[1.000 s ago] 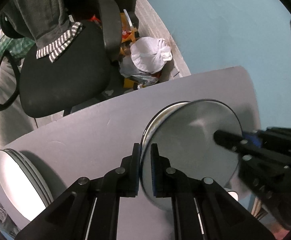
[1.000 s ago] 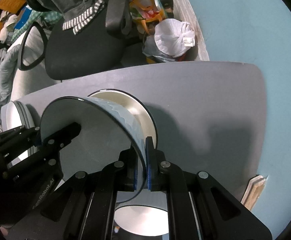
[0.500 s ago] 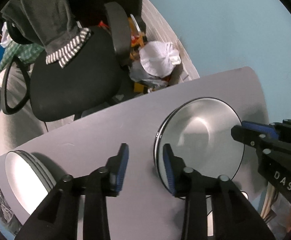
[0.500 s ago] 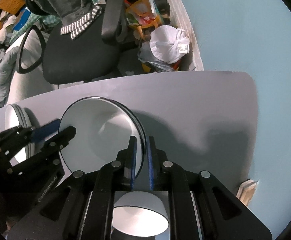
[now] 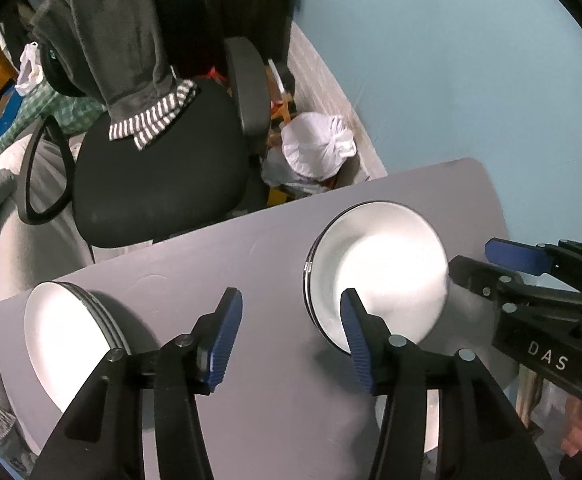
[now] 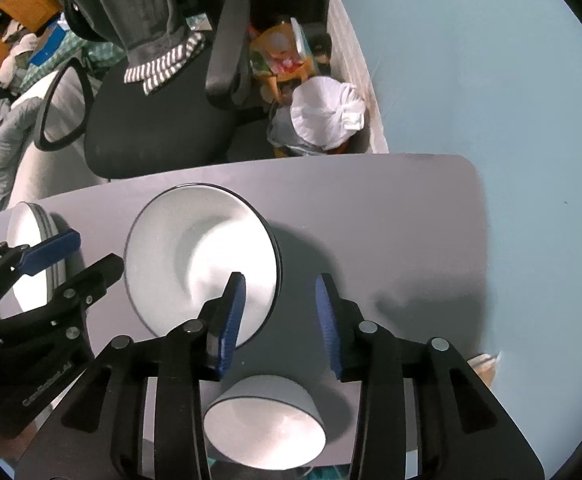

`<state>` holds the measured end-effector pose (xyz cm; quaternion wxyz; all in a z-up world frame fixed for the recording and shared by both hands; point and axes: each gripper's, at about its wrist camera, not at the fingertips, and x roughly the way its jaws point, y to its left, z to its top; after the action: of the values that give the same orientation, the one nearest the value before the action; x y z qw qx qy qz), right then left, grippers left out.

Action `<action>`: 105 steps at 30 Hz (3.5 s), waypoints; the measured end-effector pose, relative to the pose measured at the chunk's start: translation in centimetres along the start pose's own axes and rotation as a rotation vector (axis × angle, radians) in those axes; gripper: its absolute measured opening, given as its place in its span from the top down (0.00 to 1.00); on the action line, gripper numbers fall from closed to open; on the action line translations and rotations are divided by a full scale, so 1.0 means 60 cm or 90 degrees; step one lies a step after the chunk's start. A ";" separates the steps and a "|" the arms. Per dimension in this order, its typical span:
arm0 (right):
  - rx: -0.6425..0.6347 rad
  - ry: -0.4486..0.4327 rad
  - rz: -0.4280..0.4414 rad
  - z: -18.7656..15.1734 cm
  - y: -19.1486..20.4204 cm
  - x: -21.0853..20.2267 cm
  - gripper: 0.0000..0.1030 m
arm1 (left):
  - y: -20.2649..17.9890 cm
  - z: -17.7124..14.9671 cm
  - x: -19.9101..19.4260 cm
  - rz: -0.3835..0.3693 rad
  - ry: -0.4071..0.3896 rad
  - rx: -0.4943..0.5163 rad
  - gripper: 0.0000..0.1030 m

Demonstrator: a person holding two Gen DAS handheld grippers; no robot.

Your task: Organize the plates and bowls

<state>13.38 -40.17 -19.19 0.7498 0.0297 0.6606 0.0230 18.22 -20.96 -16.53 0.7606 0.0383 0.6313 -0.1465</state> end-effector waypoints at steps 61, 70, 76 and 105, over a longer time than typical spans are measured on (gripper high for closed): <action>0.094 -0.159 -0.020 -0.192 -0.034 -0.188 0.41 | -0.043 -0.165 -0.177 -0.054 -0.127 0.085 0.33; 0.116 -0.139 -0.024 -0.214 -0.048 -0.171 0.41 | -0.049 -0.168 -0.151 -0.062 -0.096 0.106 0.33; 0.128 -0.118 -0.020 -0.226 -0.055 -0.141 0.41 | -0.054 -0.172 -0.115 -0.070 -0.058 0.107 0.33; 0.126 -0.029 0.022 -0.267 -0.068 0.044 0.41 | -0.104 -0.200 0.064 -0.056 0.059 0.136 0.33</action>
<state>-2.18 -43.84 -24.11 0.7578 0.1154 0.6415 -0.0300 5.77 -24.67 -21.86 0.7151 0.0979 0.6477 -0.2442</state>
